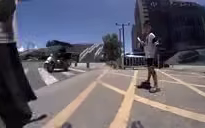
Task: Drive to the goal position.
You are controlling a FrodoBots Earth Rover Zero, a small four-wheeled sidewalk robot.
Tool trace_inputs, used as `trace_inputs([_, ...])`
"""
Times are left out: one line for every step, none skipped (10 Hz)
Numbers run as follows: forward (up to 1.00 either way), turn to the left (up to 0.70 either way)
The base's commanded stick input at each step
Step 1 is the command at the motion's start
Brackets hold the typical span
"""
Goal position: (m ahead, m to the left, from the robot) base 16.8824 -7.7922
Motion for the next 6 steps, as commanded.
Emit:
trace_inputs([0.45, 0.00])
trace_inputs([0.45, 0.00])
trace_inputs([0.45, 0.00])
trace_inputs([0.45, 0.00])
trace_inputs([0.45, 0.00])
trace_inputs([0.45, 0.00])
